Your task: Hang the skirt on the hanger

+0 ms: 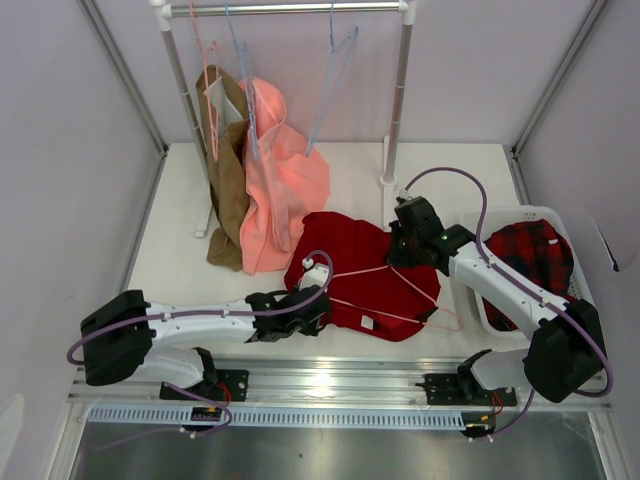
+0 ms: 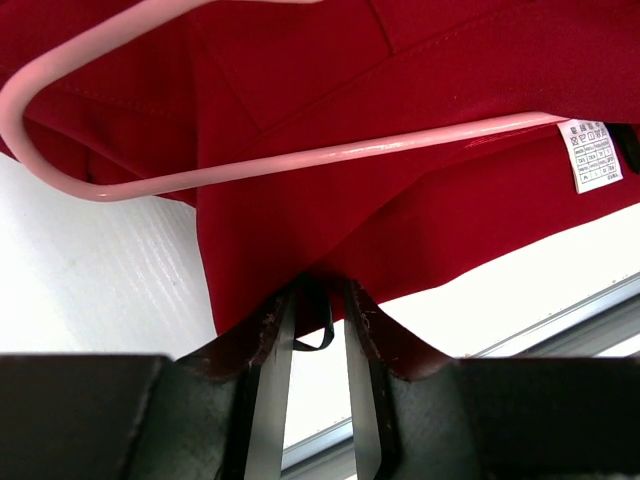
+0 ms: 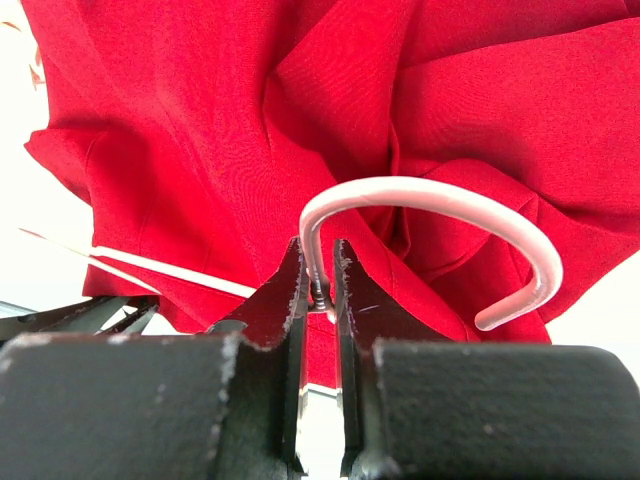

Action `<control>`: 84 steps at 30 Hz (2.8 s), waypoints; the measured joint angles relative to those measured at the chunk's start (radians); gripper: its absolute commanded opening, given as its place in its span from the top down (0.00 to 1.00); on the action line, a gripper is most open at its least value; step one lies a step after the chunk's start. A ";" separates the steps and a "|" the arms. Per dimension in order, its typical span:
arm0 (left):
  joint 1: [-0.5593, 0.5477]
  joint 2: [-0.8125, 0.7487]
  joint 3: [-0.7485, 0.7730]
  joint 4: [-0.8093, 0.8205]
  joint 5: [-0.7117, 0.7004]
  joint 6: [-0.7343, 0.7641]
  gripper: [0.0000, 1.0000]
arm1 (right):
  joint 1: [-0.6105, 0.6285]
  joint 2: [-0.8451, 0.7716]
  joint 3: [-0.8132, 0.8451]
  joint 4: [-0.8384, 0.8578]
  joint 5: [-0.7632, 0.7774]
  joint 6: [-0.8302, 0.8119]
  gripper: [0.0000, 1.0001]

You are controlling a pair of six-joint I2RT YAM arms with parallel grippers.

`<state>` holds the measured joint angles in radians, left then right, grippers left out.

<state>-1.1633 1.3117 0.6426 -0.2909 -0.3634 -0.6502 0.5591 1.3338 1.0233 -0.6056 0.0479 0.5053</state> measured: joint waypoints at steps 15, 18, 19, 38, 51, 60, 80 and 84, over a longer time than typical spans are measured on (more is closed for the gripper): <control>0.000 0.024 0.016 -0.013 0.000 0.002 0.91 | 0.000 0.000 0.000 -0.003 0.000 0.000 1.00; 0.000 0.027 0.024 -0.016 0.000 0.006 1.00 | 0.000 0.000 0.000 -0.003 0.000 0.000 1.00; 0.000 0.027 0.027 -0.018 0.000 0.006 1.00 | 0.000 0.000 0.000 -0.003 0.000 0.000 1.00; 0.182 -0.163 -0.076 0.101 0.202 0.030 1.00 | 0.000 0.000 0.003 -0.004 0.018 0.000 1.00; 0.383 -0.210 -0.214 0.269 0.376 -0.032 1.00 | 0.016 -0.034 0.003 -0.004 0.051 0.019 1.00; 0.451 -0.212 -0.230 0.356 0.423 -0.084 1.00 | 0.046 -0.046 0.003 -0.007 0.100 0.027 1.00; 0.515 -0.212 -0.245 0.381 0.408 -0.149 1.00 | 0.068 -0.083 -0.028 -0.015 0.123 0.036 1.00; 0.521 -0.212 -0.257 0.387 0.399 -0.162 1.00 | 0.068 -0.083 -0.028 -0.019 0.120 0.030 1.00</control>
<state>-0.6426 1.0996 0.3855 0.0963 0.0353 -0.8120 0.6270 1.2507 0.9955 -0.6250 0.1677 0.5354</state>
